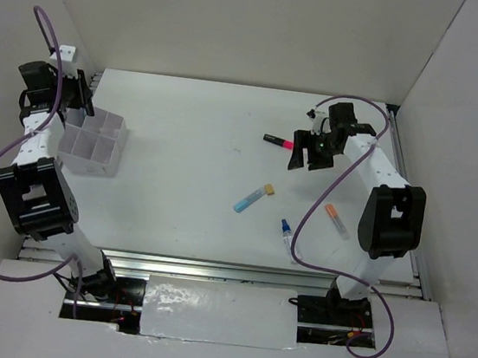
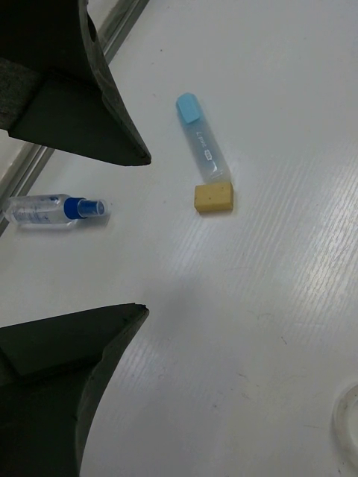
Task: Sort the stationery into containers
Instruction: Place the stationery into the container
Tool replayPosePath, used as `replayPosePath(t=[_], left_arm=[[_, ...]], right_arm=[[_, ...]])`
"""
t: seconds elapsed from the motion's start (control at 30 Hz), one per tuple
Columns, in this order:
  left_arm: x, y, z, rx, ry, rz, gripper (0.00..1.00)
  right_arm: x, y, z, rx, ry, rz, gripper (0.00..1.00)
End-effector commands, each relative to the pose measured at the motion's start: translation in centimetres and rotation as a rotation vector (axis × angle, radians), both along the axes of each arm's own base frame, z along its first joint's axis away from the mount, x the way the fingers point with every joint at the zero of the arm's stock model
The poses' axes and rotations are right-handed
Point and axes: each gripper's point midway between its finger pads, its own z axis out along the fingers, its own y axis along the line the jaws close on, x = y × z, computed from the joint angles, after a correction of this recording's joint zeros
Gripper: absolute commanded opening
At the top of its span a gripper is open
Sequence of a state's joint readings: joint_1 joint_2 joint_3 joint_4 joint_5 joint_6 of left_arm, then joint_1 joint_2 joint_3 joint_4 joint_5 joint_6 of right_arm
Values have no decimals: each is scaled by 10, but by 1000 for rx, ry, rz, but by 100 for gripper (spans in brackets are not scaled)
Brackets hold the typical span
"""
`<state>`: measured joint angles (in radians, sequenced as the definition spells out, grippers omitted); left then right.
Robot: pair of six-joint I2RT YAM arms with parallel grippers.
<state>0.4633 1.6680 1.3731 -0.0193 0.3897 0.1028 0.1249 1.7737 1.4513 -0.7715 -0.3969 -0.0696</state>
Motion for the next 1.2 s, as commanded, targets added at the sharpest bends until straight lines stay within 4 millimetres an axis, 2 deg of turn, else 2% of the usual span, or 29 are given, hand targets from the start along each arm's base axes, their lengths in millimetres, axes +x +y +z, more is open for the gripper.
replayPosePath(t=[0.0, 0.23, 0.33, 0.37, 0.4, 0.47, 0.53, 0.6, 0.63, 0.67, 0.73, 0.87, 0.9, 0.93, 0.97, 1.0, 1.03, 1.07, 1.17], left_arm=[[12, 11, 17, 54, -73, 4, 0], [9, 8, -6, 15, -26, -1, 2], [7, 6, -12, 22, -8, -10, 17], [6, 5, -15, 22, 5, -9, 26], [5, 5, -17, 21, 11, -9, 29], [3, 6, -19, 24, 25, -6, 37], [3, 6, -17, 29, 23, -4, 39], [0, 4, -21, 24, 47, -7, 46], [-1, 5, -21, 25, 50, -5, 49], [0, 4, -20, 27, 48, -8, 54], [-1, 2, -17, 30, 51, -17, 63], [0, -8, -13, 38, 57, -51, 70], [0, -11, -9, 45, 49, -62, 70], [0, -16, -9, 48, 50, -76, 72], [0, -22, -7, 48, 47, -95, 73], [-1, -28, -1, 58, 35, -114, 73], [-2, -32, -2, 56, 38, -125, 73], [-2, -39, 1, 59, 32, -142, 74], [-7, -57, 9, 62, 16, -183, 74]], right_arm=[[3, -3, 0, -12, -17, 3, 81], [5, -4, 0, -21, -22, 1, 81], [10, -6, -1, -36, -32, -8, 82], [13, -7, -1, -42, -40, -8, 82], [15, -9, -1, -50, -44, -11, 82], [26, -13, 3, -80, -80, -18, 81], [36, -16, 2, -105, -95, -18, 81], [51, -23, 11, -155, -144, -8, 82], [58, -26, 6, -176, -139, 1, 82], [71, -29, 17, -200, -185, 19, 82], [91, -35, 22, -245, -224, 18, 82], [118, -36, 24, -274, -284, 92, 82], [120, -32, 21, -264, -278, 117, 82], [130, -29, 31, -258, -307, 127, 81], [135, -26, 18, -257, -288, 150, 81], [138, -24, 16, -249, -285, 167, 81], [142, -18, 21, -223, -299, 189, 79], [145, -13, 8, -216, -282, 213, 79], [151, 2, 2, -179, -290, 273, 77]])
